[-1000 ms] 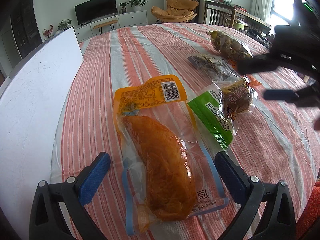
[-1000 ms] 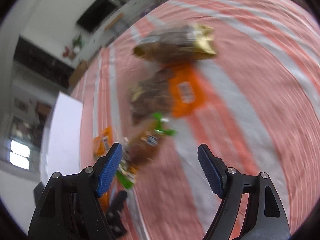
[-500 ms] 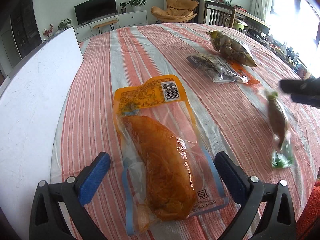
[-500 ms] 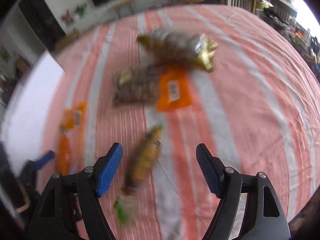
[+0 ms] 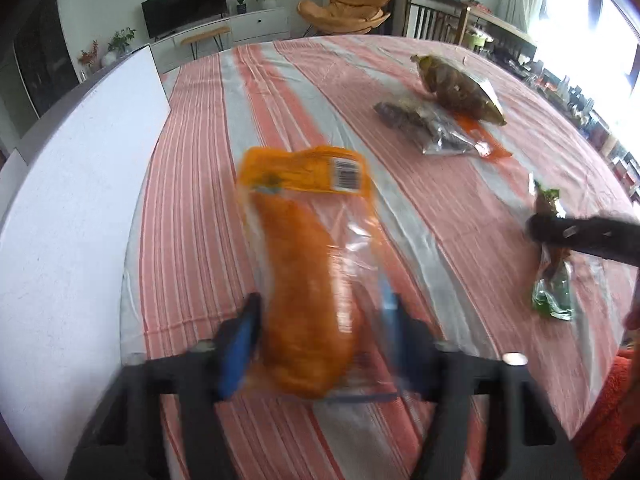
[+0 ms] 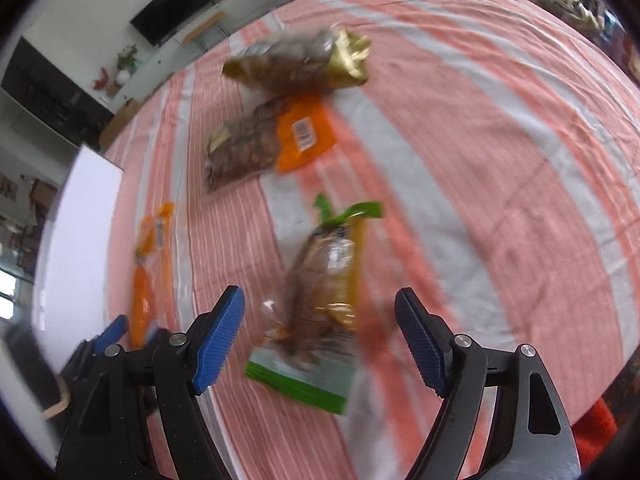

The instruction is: Organize snacks

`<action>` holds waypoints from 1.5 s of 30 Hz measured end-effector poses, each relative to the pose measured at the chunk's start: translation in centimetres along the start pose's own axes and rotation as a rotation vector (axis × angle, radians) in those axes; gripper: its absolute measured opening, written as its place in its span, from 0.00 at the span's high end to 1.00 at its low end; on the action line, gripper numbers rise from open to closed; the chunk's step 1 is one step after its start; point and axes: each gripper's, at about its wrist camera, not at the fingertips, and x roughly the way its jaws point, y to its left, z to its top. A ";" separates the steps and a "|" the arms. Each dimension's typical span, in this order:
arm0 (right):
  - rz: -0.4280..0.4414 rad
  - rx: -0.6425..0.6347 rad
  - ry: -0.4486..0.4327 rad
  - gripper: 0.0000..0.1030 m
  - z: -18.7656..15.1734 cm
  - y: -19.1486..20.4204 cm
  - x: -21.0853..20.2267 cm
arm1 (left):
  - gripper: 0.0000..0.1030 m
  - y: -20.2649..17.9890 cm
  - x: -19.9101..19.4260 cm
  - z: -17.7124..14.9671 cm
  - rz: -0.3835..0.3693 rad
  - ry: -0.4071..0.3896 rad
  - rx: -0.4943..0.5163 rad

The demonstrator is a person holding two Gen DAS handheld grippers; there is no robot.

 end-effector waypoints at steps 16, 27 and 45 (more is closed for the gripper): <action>0.123 0.135 -0.078 0.86 -0.3 -4.2 -4.1 | 0.47 1.1 -5.4 -0.2 -0.254 -0.059 -0.151; -0.248 -0.167 -0.022 0.64 -1.2 3.9 1.0 | 0.47 1.7 -8.7 -0.5 -0.256 -0.098 -0.127; 0.574 -0.082 -0.120 0.72 0.4 12.7 -12.1 | 0.46 18.6 -21.3 -1.1 -0.096 -0.284 -0.343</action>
